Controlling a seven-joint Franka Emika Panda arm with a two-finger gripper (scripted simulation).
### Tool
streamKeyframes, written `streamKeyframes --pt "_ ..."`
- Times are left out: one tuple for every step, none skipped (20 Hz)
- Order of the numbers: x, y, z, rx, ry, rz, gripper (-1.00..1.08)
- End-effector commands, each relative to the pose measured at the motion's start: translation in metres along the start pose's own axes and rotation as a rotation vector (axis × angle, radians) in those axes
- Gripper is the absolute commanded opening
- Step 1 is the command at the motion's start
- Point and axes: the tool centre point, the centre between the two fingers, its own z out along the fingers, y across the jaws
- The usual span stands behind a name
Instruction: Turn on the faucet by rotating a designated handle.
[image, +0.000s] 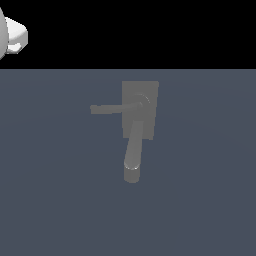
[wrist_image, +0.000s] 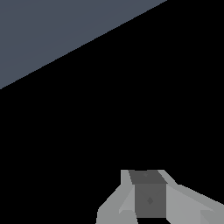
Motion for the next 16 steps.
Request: streamKeyframes --pt "0.035 -0.034 -0.012 0.017 0.071 -0.073 -1.0" --pt "0.047 -0.05 -0.017 0.029 0.099 -0.103 -1.0" --pt "0.059 -0.067 -0.023 0.042 0.127 -0.132 -1.0" --pt "0.071 -0.085 -0.029 0.057 0.155 -0.161 -1.0" --pt "0.082 -0.103 -0.035 0.073 0.183 -0.19 -1.0" --pt "0.091 -0.121 -0.041 0.09 0.21 -0.218 -1.0" --pt "0.1 -0.139 -0.048 0.108 0.236 -0.245 -1.0" --pt "0.108 -0.157 -0.055 0.126 0.261 -0.27 -1.0" --pt "0.114 -0.174 -0.061 0.144 0.284 -0.294 -1.0" --pt "0.12 -0.191 -0.068 0.161 0.305 -0.317 -1.0" --pt "0.125 -0.206 -0.075 0.179 0.325 -0.337 -1.0" --pt "0.129 -0.221 -0.081 0.195 0.343 -0.357 -1.0" --pt "0.132 -0.234 -0.087 0.211 0.36 -0.375 -1.0" --pt "0.135 -0.247 -0.093 0.226 0.376 -0.391 -1.0" --pt "0.137 -0.259 -0.098 0.241 0.39 -0.406 -1.0" --pt "0.139 -0.269 -0.103 0.254 0.403 -0.42 -1.0"
